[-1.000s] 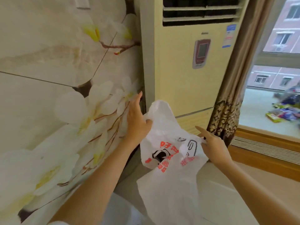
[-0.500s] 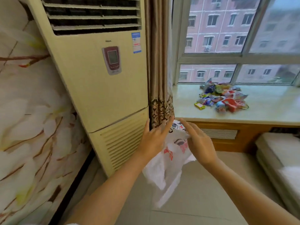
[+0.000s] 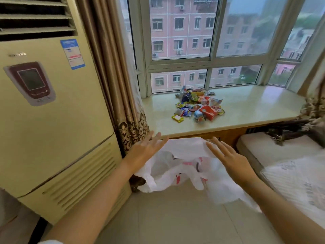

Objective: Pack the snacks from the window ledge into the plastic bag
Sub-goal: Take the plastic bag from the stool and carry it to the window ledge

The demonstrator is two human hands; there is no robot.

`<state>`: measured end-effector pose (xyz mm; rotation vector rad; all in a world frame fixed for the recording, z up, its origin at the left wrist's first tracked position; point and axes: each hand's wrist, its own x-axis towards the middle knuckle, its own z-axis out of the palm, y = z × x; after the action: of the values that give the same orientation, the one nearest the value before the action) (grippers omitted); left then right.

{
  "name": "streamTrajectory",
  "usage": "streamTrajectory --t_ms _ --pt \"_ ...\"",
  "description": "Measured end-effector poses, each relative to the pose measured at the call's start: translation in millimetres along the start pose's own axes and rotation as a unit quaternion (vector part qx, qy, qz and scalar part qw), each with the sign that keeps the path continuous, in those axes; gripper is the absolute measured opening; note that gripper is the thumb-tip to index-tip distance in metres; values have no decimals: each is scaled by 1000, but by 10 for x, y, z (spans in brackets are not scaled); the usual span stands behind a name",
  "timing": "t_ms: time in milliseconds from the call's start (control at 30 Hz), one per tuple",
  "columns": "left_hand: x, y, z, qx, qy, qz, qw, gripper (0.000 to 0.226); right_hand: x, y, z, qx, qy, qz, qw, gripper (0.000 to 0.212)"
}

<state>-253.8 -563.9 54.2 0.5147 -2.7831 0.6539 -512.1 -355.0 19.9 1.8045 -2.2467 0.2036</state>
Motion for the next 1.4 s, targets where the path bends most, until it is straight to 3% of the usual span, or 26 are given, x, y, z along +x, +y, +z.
streamTrajectory --t_ms 200,300,500,567,667,767,867,967,1033,1067,1100,1167,1233,1267,1300,1333,1367,1400 --pt "803 -389 585 33 -29 42 998 122 403 608 80 -56 -12 36 998 116" --pt "1189 -521 805 69 -19 55 996 120 553 909 38 -141 -31 37 989 119" --pt "1973 -737 1290 91 -108 -8 990 134 892 1886 336 -155 -78 93 981 121" --pt "2235 -793 1405 39 -146 -48 987 117 1039 2280 446 -129 -72 114 982 120" --pt "2673 -746 1575 -58 -169 -179 967 66 1347 2845 611 -102 -49 116 987 118" --pt "3202 -544 1592 -259 -180 -316 895 52 1763 3243 754 -60 -44 101 992 116" --pt "3681 -391 1715 -397 -170 -395 811 41 2159 3501 928 -8 -66 122 990 110" --pt "4066 -326 1882 -514 -215 -475 681 34 2569 3714 1108 17 -65 167 984 97" --pt "4428 -443 1805 -600 -165 -507 596 21 3044 3782 977 43 -51 190 980 82" --pt "4684 -575 1683 -609 -111 -511 597 21 3345 3812 824 86 -16 205 975 77" --pt "4972 -740 1518 -594 -45 -501 627 23 3664 3844 628 137 48 218 965 73" --pt "5538 -1099 1048 -493 138 -467 721 32 4230 3886 137 230 200 223 926 69" --pt "5917 -1378 706 -362 333 -348 798 49 4606 3871 -215 272 359 175 875 68" --pt "6012 -1412 686 -260 391 -283 836 54 4727 3856 -220 258 417 134 861 68" --pt "6053 -1360 803 -177 394 -246 867 55 4802 3835 -103 229 426 87 871 66" --pt "6040 -1278 1104 -150 350 -234 895 54 4856 3835 164 202 373 42 905 63" --pt "5964 -1132 1474 -146 263 -216 929 52 4877 3836 537 187 245 16 951 61" --pt "5856 -992 1916 -126 123 -184 967 52 4866 3836 940 155 76 16 985 57"
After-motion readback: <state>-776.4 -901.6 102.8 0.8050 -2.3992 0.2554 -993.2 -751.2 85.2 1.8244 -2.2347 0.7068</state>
